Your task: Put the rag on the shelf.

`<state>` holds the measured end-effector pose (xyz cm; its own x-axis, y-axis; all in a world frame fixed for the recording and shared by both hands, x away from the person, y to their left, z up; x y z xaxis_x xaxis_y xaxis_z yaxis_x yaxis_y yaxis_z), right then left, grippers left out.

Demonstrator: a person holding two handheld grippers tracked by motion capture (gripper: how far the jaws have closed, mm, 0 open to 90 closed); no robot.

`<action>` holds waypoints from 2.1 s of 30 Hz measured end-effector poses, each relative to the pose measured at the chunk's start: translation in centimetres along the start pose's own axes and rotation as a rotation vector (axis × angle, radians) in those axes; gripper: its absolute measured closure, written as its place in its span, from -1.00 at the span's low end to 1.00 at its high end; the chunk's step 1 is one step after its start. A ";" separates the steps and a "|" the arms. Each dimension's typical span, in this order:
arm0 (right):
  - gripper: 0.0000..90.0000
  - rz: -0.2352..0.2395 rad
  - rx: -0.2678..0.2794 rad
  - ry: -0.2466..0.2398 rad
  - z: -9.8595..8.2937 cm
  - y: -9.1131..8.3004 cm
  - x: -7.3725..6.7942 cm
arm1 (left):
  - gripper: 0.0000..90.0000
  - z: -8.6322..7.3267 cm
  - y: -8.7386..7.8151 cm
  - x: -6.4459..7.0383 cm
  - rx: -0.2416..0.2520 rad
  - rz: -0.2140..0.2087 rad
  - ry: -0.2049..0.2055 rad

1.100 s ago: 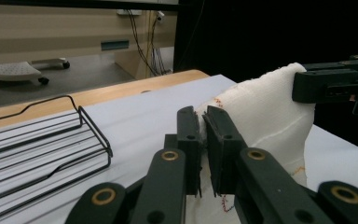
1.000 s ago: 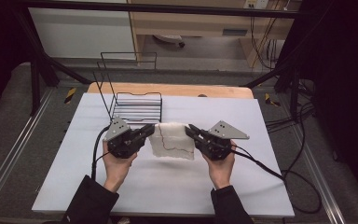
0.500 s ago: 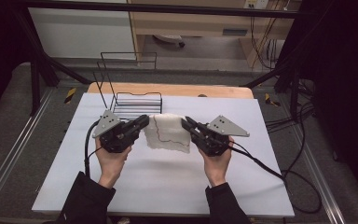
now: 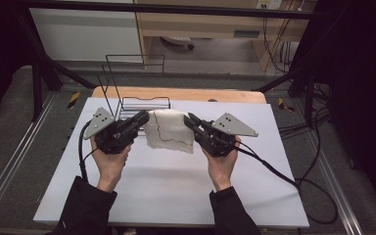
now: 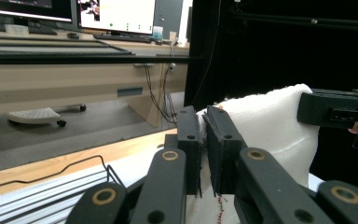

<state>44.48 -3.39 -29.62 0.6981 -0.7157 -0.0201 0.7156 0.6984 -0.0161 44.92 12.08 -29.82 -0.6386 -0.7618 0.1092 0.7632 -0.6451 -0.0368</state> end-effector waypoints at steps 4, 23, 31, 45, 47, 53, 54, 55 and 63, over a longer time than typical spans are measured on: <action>0.83 -0.002 0.014 -0.007 0.7 0.5 -0.2 | 0.87 0.7 -0.3 -0.3 0.026 0.009 0.001; 0.83 0.008 0.074 -0.020 3.6 2.6 -1.1 | 0.87 3.9 -0.8 -2.2 0.089 0.043 0.005; 0.83 0.004 0.095 -0.030 4.7 3.6 -1.2 | 0.87 5.3 -0.8 -3.0 0.110 0.058 -0.001; 0.83 -0.001 0.119 -0.057 7.1 5.3 -1.5 | 0.87 7.8 -1.1 -4.4 0.145 0.074 0.020; 0.83 0.001 0.127 -0.058 7.5 5.5 -1.6 | 0.87 8.2 -1.2 -4.6 0.149 0.073 0.021; 0.83 -0.003 0.139 -0.061 8.3 6.2 -1.6 | 0.87 9.4 -1.3 -5.0 0.156 0.081 0.034; 0.83 -0.004 0.138 -0.059 8.4 6.2 -1.6 | 0.87 9.6 -1.3 -5.0 0.158 0.083 0.035; 0.83 -0.004 0.141 -0.062 8.5 6.3 -1.6 | 0.87 9.7 -1.3 -5.1 0.159 0.084 0.038; 0.83 -0.010 0.154 -0.064 9.8 7.2 -1.4 | 0.87 11.0 -1.1 -5.7 0.177 0.093 0.035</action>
<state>48.87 2.60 -19.88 0.6875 -0.7248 0.0435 0.7145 0.6860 0.1373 48.77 17.79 -19.49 -0.5648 -0.8215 0.0785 0.8228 -0.5533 0.1300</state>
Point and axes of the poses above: each handheld gripper's, and its own axes: y roughly forward along the jaws, z roughly out of its top, x roughly to its right, the point moved 10 cm from there along y, roughly forward along the jaws, and after that the axes turned 2 degrees about x, right-handed, at the moved point
